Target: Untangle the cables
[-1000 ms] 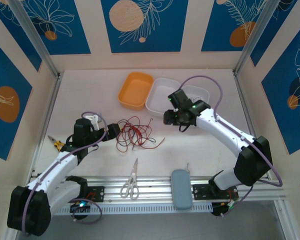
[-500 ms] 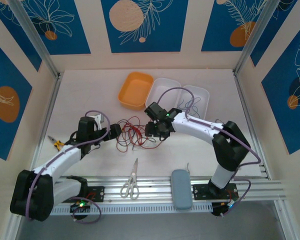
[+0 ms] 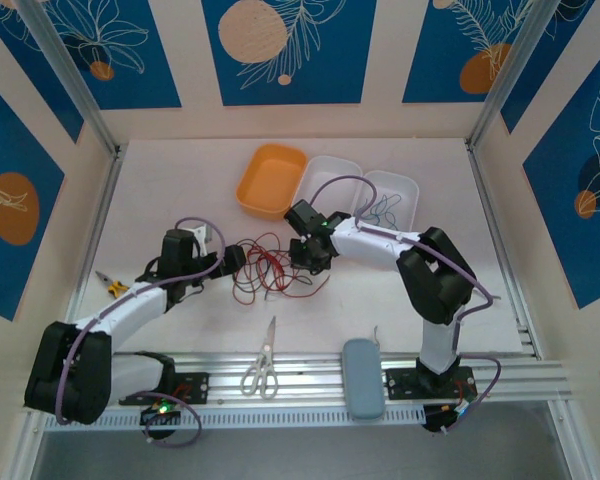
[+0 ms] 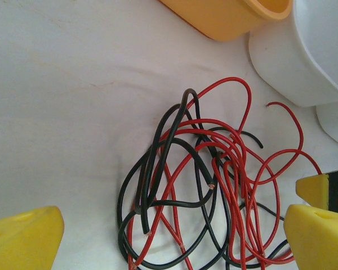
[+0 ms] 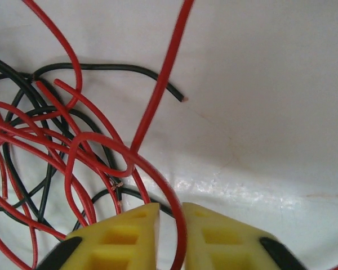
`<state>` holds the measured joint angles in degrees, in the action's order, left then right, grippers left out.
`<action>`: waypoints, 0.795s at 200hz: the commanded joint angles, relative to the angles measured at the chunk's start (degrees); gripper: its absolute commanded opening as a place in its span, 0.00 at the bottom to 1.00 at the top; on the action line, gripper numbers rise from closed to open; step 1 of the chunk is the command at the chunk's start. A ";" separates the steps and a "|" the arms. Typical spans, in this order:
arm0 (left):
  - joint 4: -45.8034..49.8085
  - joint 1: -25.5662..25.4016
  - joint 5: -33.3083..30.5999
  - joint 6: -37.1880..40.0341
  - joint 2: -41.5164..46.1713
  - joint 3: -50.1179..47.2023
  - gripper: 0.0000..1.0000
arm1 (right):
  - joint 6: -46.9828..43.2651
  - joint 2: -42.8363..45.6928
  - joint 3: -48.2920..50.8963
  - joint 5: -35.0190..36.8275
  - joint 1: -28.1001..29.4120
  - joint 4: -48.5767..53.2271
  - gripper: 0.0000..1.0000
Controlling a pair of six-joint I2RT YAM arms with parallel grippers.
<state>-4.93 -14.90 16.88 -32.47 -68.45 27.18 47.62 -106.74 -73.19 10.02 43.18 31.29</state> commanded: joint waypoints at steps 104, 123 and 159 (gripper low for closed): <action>6.42 -2.92 -3.88 3.32 11.37 2.25 1.00 | -7.76 12.58 -1.91 7.09 6.08 -0.72 0.00; 7.20 -3.25 -3.20 3.55 12.96 2.08 1.00 | -9.52 14.54 -2.29 7.04 6.89 -1.77 0.00; 2.42 -3.68 1.25 2.40 13.77 -0.29 0.98 | -11.54 17.80 -3.49 6.78 7.79 -3.19 0.00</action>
<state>-0.01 -17.93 14.76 -30.24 -55.59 27.97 38.74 -92.29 -73.95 16.12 50.35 29.85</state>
